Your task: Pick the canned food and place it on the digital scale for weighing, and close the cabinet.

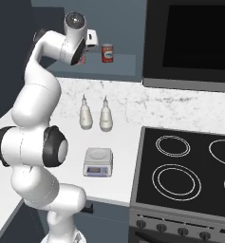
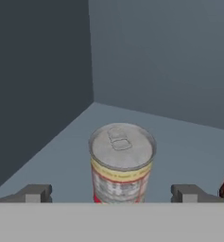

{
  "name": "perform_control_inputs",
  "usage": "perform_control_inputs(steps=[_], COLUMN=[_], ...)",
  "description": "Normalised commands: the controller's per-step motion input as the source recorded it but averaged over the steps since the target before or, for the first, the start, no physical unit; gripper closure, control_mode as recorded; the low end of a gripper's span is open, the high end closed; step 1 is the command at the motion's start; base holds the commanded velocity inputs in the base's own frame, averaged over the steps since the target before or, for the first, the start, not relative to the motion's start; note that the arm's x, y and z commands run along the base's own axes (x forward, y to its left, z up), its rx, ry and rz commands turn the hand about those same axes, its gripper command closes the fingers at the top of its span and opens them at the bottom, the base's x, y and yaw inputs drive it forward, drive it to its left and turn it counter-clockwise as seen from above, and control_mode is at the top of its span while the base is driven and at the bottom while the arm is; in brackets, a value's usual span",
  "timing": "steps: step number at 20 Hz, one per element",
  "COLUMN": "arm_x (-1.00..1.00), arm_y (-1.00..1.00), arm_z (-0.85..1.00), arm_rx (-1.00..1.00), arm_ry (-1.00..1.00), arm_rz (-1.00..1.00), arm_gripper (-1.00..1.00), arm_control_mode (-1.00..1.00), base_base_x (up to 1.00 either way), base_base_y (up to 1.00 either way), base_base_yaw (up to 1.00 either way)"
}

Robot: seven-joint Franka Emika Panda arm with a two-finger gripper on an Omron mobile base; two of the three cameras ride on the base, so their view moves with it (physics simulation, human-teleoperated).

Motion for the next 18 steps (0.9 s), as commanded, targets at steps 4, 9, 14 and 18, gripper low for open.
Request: perform_control_inputs(steps=[4, 9, 14, 18], arm_x=[0.32, 0.25, 0.2, 0.11], arm_y=[0.0, 0.0, 0.0, 0.04], arm_z=[0.0, -0.04, -0.12, -0.16], arm_rx=[0.0, 0.0, 0.0, 0.0], arm_ry=[0.0, 0.0, 0.0, 0.0], arm_rz=[0.0, 0.0, 0.0, 0.0], arm_gripper=[-1.0, -1.0, -1.0, -1.0], arm_control_mode=[-1.0, -1.0, -1.0, -1.0], base_base_x=[0.0, 0.0, 0.0, 0.0], base_base_y=[0.0, 0.0, 0.0, 0.0], base_base_yaw=[0.0, 0.0, 0.0, 0.0])
